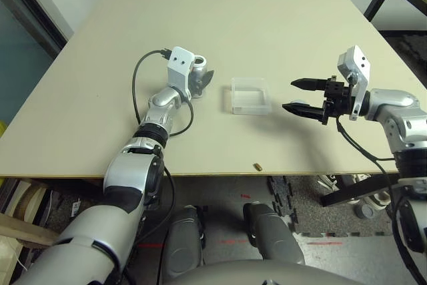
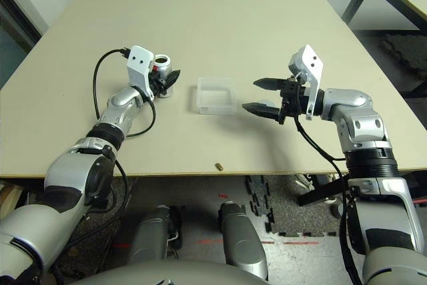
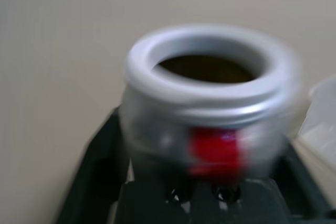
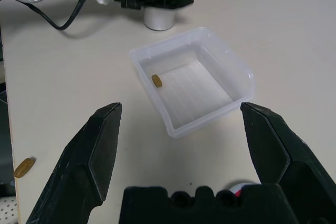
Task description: Pour the medicine from the bottle into the box.
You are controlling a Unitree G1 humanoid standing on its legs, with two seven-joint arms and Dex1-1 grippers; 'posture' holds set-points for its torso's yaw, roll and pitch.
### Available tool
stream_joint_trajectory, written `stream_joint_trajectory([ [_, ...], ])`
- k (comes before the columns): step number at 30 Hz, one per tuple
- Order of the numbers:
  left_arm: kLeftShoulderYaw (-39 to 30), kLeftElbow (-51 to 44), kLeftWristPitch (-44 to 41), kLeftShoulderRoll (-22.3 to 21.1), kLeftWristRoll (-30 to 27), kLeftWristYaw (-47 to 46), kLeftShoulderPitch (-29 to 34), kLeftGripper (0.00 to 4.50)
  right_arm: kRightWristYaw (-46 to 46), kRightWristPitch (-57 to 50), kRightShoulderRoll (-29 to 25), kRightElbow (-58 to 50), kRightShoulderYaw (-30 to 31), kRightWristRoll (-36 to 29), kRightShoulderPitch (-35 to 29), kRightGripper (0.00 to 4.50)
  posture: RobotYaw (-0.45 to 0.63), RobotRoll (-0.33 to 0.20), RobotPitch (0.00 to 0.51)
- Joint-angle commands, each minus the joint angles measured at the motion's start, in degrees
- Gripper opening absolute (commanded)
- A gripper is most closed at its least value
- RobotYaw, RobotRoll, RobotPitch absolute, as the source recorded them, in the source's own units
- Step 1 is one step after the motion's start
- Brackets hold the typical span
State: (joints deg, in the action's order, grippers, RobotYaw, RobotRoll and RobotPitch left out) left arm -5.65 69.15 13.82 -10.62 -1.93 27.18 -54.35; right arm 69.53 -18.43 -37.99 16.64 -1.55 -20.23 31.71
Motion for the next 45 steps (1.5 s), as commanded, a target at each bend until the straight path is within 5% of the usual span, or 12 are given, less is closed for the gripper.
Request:
stream_joint_trajectory([
  [1, 0.36, 1.22, -1.09, -0.27, 0.67, -0.15, 0.64, 4.44, -0.05, -0.03, -0.44, -0.49, -0.05, 0.01, -0.43, 4.5, -0.23, 0.0, 0.124],
  [18, -1.19, -7.09, -0.8, -0.74, -2.85, 3.96, 7.52, 4.44, 0.43, 2.05, 1.18, 2.85, 0.84, 0.85, 1.18, 4.5, -0.18, 0.0, 0.119],
  [32, -0.57, -41.31, -16.27, -1.95, -10.74, 9.09, 27.37, 4.44, 0.12, 4.06, 2.25, 5.44, 0.97, 1.31, 2.34, 4.5, -0.16, 0.0, 0.12],
  [39, -4.03, -59.59, -28.01, -7.55, -17.86, 10.16, 37.31, 4.44, -1.24, 4.01, 1.99, 4.45, -0.8, 0.49, 0.87, 4.5, -0.15, 0.0, 0.126],
  [45, -10.86, -65.64, -35.58, -13.47, -23.82, 8.34, 38.58, 4.44, -6.12, 2.95, 2.39, 4.16, -5.59, -1.97, 0.18, 4.5, -0.13, 0.0, 0.134],
])
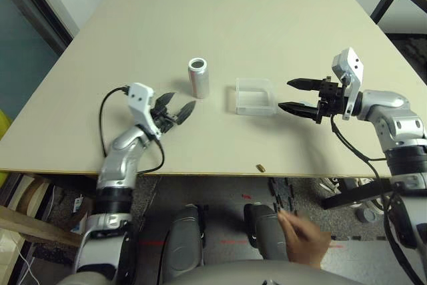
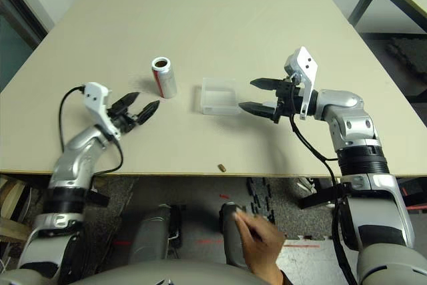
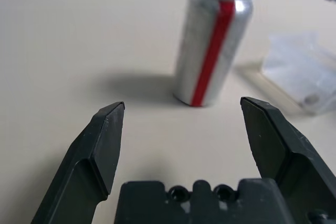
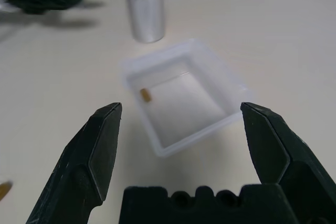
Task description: Pour the medicine from the bottle into the box.
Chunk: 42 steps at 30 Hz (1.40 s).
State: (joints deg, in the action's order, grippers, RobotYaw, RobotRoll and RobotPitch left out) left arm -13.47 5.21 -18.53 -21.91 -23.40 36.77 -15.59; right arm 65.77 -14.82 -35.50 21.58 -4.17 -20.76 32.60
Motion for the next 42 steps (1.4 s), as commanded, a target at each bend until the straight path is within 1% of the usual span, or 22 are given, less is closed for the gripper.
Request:
stream_joint_trajectory([
  [1, -4.05, -1.26, -3.89, -3.11, -2.76, -1.8, -0.74, 4.44, -3.25, -0.63, -0.08, -0.68, -3.78, -1.7, -0.8, 4.5, -0.12, 0.0, 0.137],
  [4, -6.28, 1.99, -4.6, -6.0, -2.92, -2.57, -2.88, 4.44, -6.43, -0.43, 0.07, -0.34, -6.46, -2.3, -1.38, 4.5, -0.12, 0.0, 0.141],
  [8, -7.78, 6.47, -3.87, -8.83, -2.28, -2.44, -5.33, 4.44, -10.71, 0.36, 0.42, -0.62, -9.17, -2.58, -2.81, 4.5, -0.13, 0.0, 0.144],
  [12, -9.89, 18.78, -0.07, -14.01, -0.49, -2.69, -11.01, 4.44, -16.88, 1.15, 0.74, -1.59, -13.96, -3.37, -5.87, 4.5, -0.15, 0.0, 0.148],
  [19, -9.76, 38.53, 9.95, -18.88, 3.35, -3.06, -20.75, 4.44, -28.68, 4.49, 1.35, 2.22, -20.46, -2.58, -7.23, 4.5, -0.17, 0.0, 0.158],
  [24, -9.66, 46.76, 13.72, -20.71, 5.03, -3.26, -25.72, 4.44, -33.41, 7.2, 0.66, 5.7, -22.93, -1.8, -8.31, 4.5, -0.17, 0.0, 0.176],
  [28, -9.7, 51.18, 15.74, -21.77, 5.98, -3.95, -27.54, 4.44, -35.14, 9.01, 0.64, 6.53, -23.43, -1.53, -9.79, 4.5, -0.17, 0.0, 0.189],
  [36, -9.49, 54.75, 17.48, -22.03, 7.04, -5.0, -28.14, 4.44, -36.23, 10.38, 1.44, 6.61, -23.06, -1.82, -10.98, 4.5, -0.17, 0.0, 0.204],
  [42, -9.42, 55.27, 17.84, -21.96, 7.51, -5.08, -28.29, 4.44, -36.24, 11.17, 1.92, 7.46, -22.65, -1.71, -10.77, 4.5, -0.16, 0.0, 0.2],
])
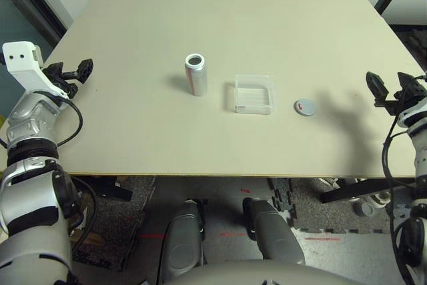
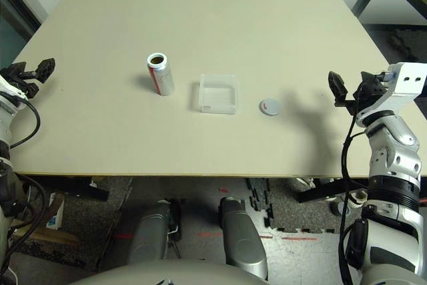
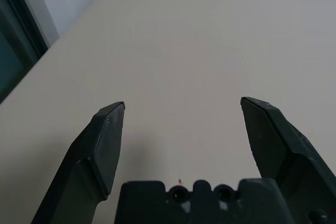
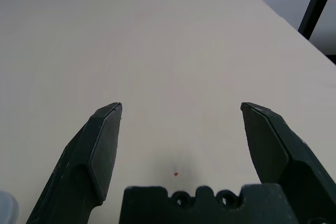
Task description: Pour the medicine from the bottle into the box.
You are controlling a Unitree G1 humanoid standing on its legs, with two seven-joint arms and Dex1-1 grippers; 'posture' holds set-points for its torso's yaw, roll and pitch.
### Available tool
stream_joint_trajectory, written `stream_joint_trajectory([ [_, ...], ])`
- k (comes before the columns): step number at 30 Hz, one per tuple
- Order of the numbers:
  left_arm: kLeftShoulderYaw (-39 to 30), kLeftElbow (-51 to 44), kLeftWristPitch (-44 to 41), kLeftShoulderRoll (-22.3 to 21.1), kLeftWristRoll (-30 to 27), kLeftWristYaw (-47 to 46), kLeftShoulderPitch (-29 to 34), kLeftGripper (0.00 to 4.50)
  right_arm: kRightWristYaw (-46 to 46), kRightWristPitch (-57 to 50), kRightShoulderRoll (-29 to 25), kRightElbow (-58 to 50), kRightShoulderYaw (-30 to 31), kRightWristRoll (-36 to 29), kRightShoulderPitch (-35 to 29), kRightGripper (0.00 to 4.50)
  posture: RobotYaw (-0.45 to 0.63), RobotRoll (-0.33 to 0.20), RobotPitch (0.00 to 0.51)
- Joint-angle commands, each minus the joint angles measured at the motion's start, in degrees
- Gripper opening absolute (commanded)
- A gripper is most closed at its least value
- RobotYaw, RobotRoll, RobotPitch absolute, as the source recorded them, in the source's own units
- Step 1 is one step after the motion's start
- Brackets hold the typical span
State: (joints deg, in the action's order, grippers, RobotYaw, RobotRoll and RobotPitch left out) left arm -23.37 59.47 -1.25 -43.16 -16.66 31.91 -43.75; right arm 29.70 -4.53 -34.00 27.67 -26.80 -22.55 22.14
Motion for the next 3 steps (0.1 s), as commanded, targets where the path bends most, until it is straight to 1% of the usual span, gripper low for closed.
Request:
stream_joint_trajectory([
  [1, 0.47, 1.06, 0.58, -0.74, 0.84, -0.27, -0.18, 4.44, -0.13, 0.99, 0.47, 1.47, 0.03, 0.12, -0.23, 4.5, -0.16, 0.0, 0.199],
  [3, 0.47, 1.15, 0.61, -0.75, 0.97, -0.35, -0.26, 4.44, 0.01, 1.4, 0.62, 1.75, 0.14, 0.17, 0.12, 4.5, -0.16, 0.0, 0.193],
])
